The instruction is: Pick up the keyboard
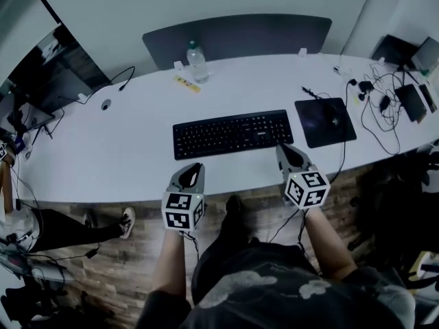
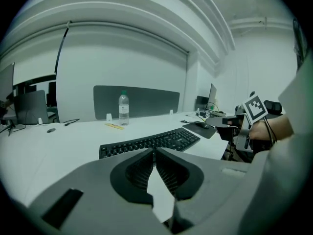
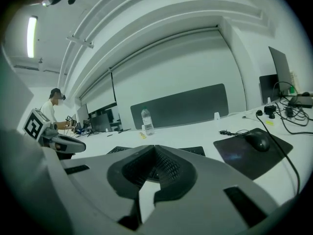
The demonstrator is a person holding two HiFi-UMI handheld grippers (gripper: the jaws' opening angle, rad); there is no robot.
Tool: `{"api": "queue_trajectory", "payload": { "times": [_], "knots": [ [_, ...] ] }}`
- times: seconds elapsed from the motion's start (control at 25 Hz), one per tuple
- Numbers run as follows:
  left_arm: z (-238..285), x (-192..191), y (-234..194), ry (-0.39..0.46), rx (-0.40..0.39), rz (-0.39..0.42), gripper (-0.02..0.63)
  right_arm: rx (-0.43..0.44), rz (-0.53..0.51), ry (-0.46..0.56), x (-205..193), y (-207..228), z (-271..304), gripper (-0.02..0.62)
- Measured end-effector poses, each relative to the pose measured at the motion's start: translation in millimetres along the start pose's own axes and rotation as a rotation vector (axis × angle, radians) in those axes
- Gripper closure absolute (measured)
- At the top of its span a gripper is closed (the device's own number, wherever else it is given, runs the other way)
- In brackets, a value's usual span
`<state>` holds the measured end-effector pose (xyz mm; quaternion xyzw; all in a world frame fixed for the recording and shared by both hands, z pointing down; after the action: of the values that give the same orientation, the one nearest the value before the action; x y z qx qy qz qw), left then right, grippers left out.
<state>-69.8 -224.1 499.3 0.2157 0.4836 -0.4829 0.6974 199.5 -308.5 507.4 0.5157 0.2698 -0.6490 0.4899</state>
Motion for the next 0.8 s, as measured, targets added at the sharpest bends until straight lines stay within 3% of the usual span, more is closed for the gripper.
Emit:
{"api": "queue_trajectory", "payload": {
  "times": [0.2,0.36,0.56,0.8],
  "knots": [
    [30.7,10.8,-35.9,-0.067,-0.033,0.044,0.561,-0.004,-0.004,-0.026,13.0,-1.2,46.1,0.594],
    [50.1,13.1,-54.4,-0.149,-0.110,0.146,0.416,-0.016,-0.007,-0.035,22.2,-3.0,72.3,0.594],
    [74.6,3.1,-64.5,-0.333,-0.242,0.323,0.209,-0.040,-0.011,-0.048,28.9,0.1,95.1,0.594],
    [101.3,0.1,-80.3,-0.541,-0.353,0.455,0.089,-0.066,-0.014,-0.064,36.0,1.4,119.1,0.594]
  ]
}}
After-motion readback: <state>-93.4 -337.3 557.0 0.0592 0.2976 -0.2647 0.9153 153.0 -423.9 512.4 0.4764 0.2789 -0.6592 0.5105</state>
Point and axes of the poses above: the fingertips, and each gripper's own axes: z forward along the fingers, y to its right, x out of its top, the point moved 5 cm from there along -z, backward along the fingers, and after that the axes turned 11 degrees about -x, right-handed, at the moved point
